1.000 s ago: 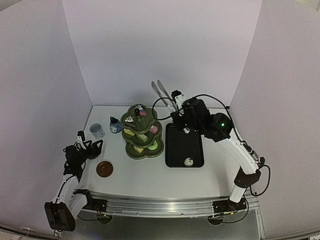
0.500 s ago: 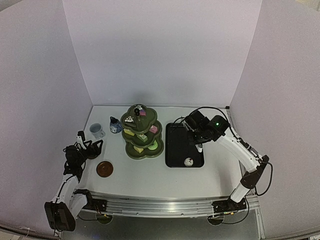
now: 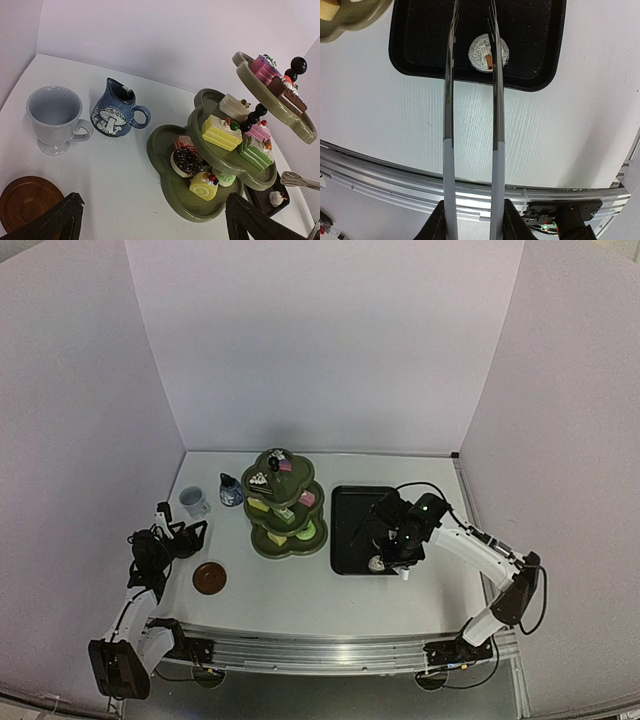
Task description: Serve the afternoon tea
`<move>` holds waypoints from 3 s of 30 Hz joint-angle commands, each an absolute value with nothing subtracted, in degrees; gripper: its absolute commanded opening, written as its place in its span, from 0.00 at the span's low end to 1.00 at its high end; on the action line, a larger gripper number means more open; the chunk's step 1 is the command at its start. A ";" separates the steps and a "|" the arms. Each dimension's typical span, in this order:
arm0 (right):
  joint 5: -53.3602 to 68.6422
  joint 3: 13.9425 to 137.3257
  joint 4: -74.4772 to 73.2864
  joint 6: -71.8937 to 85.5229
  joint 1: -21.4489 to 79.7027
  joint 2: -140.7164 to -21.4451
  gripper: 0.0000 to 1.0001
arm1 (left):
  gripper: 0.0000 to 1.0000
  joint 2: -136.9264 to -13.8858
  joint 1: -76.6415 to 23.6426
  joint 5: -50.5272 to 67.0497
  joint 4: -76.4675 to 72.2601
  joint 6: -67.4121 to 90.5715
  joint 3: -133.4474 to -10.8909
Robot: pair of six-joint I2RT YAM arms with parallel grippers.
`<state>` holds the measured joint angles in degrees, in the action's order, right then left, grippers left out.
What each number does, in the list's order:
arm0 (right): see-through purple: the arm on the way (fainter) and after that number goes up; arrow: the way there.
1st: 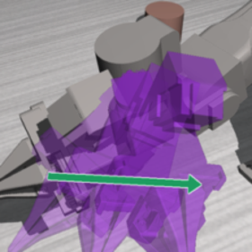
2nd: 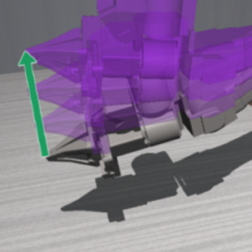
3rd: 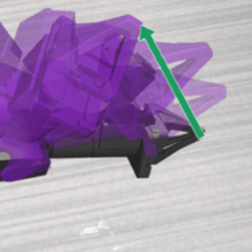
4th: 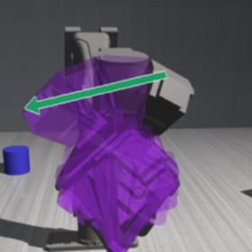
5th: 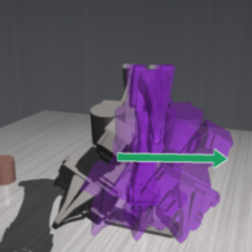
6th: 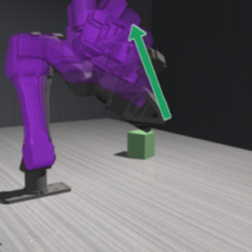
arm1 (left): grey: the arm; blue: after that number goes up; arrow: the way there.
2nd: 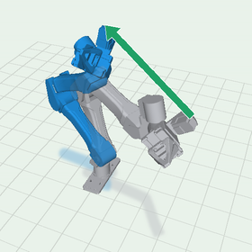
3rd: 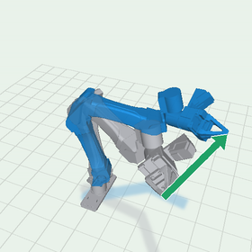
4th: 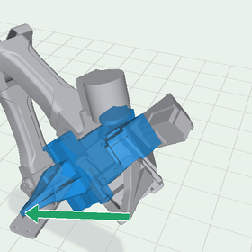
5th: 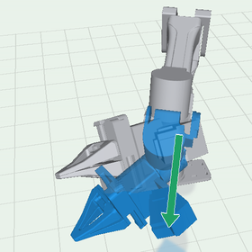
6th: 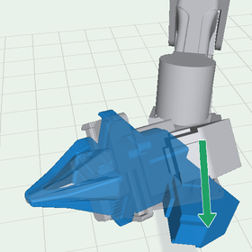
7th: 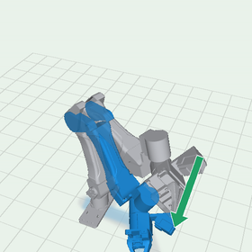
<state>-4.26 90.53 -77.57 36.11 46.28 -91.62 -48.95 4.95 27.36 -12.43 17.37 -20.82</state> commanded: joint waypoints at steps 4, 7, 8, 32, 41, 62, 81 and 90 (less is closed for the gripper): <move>-5.48 90.08 -89.65 35.48 46.40 -93.02 0.31 | 1.00 -49.13 5.19 28.36 -13.50 16.15 -22.91; -7.01 91.82 -91.59 35.03 46.40 -93.76 0.32 | 1.00 -49.04 5.19 28.37 -13.29 16.00 -22.93; -7.38 92.26 -92.46 34.91 46.41 -93.98 0.32 | 1.00 -49.04 5.20 28.31 -13.28 16.00 -22.93; -5.06 86.20 -94.32 32.31 46.40 -93.98 0.33 | 1.00 -49.13 5.22 28.21 -13.57 15.47 -22.54; -2.36 84.84 -94.01 31.56 46.37 -93.26 0.35 | 0.99 -49.30 5.20 28.28 -13.64 15.47 -22.65; -5.35 89.35 -97.47 29.68 45.60 -94.45 0.36 | 1.00 -49.40 5.19 28.67 -13.41 15.11 -22.79; -4.22 85.04 -97.56 29.64 44.75 -92.93 0.36 | 0.99 -50.42 5.21 29.21 -13.32 14.77 -23.83; -0.44 83.70 -97.56 28.93 44.74 -92.16 0.36 | 1.00 -50.67 5.19 29.20 -13.07 14.68 -23.88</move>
